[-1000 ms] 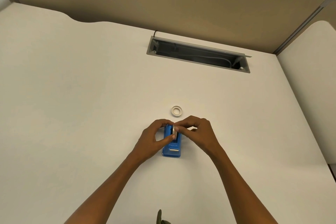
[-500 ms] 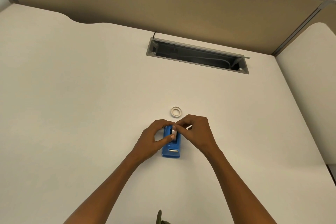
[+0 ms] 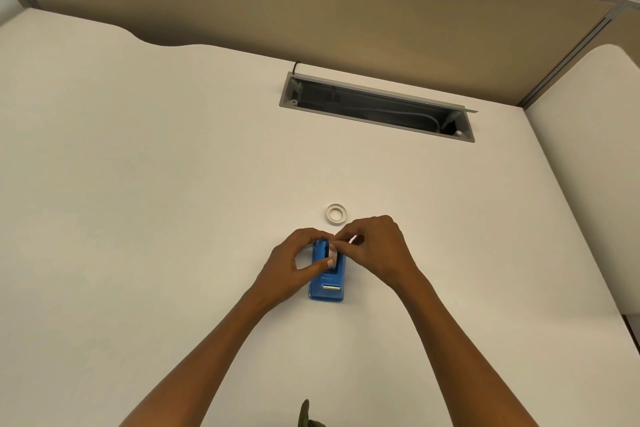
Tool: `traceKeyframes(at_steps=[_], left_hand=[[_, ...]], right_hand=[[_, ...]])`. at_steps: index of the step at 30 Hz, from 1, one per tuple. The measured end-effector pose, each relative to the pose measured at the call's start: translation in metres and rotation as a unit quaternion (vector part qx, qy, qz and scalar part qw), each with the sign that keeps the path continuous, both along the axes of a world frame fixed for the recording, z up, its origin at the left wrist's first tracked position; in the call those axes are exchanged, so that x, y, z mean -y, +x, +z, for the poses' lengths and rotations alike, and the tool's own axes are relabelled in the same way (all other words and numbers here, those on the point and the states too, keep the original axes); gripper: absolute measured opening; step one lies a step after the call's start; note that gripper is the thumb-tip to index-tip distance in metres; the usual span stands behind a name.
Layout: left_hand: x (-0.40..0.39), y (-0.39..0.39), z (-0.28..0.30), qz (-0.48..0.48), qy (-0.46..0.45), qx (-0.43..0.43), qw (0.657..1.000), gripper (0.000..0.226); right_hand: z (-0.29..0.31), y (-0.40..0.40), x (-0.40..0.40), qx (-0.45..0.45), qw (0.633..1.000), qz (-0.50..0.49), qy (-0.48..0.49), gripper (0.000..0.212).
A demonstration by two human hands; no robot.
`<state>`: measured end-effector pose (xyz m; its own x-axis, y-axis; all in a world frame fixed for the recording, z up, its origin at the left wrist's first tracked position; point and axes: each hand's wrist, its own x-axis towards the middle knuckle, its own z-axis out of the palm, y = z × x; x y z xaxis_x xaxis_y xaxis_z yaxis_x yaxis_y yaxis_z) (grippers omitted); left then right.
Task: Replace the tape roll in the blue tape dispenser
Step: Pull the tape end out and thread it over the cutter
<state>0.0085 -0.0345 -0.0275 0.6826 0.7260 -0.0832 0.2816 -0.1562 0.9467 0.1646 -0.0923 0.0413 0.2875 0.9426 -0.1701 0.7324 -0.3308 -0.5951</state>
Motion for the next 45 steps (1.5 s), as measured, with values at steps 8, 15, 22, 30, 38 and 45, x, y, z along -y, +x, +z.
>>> traceKeyframes(at_steps=[8,15,22,30,38,45], left_hand=[[0.001,0.0,0.002,0.0,-0.01,0.003,1.0,0.037],[-0.001,-0.01,-0.001,-0.054,-0.044,-0.06,0.996,0.1],[-0.004,-0.013,-0.004,-0.089,-0.024,-0.09,0.992,0.104],[-0.004,-0.012,-0.006,-0.08,-0.011,-0.077,0.994,0.096],[-0.001,-0.009,-0.009,-0.07,-0.007,-0.081,0.994,0.098],[-0.001,-0.009,-0.007,-0.071,-0.002,-0.078,0.994,0.099]], right_hand=[[0.005,-0.005,-0.002,0.082,0.996,0.04,-0.002,0.014],[-0.01,-0.006,0.01,0.092,0.993,0.042,0.064,0.011],[-0.029,-0.011,0.022,0.15,0.978,0.038,0.142,0.004],[-0.035,-0.022,0.032,0.203,0.957,0.014,0.208,0.021],[-0.042,-0.028,0.04,0.233,0.945,-0.006,0.229,0.03],[-0.044,-0.033,0.043,0.252,0.932,-0.023,0.259,0.03]])
